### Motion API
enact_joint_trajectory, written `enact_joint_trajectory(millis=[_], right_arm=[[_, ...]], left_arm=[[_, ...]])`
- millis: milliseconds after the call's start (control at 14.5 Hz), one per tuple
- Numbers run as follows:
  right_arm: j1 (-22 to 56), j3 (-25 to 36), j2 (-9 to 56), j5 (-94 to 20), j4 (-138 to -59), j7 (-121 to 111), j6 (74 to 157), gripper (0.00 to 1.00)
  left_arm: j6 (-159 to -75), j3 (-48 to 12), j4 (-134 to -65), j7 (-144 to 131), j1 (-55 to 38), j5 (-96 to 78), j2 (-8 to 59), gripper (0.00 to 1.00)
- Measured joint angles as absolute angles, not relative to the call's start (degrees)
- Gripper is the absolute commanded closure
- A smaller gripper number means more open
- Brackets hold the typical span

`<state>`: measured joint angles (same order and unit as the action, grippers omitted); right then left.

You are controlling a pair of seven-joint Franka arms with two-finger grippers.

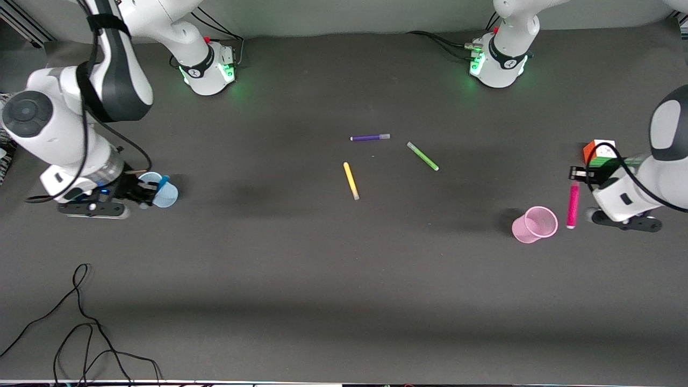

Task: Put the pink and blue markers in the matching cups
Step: 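Carry the blue marker to the blue cup while the left carries pink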

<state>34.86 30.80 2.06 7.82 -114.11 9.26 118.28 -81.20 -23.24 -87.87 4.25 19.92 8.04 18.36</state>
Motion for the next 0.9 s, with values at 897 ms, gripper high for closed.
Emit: enact_joint_trajectory(millis=[897], right_arm=[[34.85, 44.55, -6.51, 16.58, -146.51, -0.64, 157.82, 1.0]], left_arm=[[-73.56, -23.02, -85.8, 1.21, 15.65, 15.45, 33.58, 1.0]])
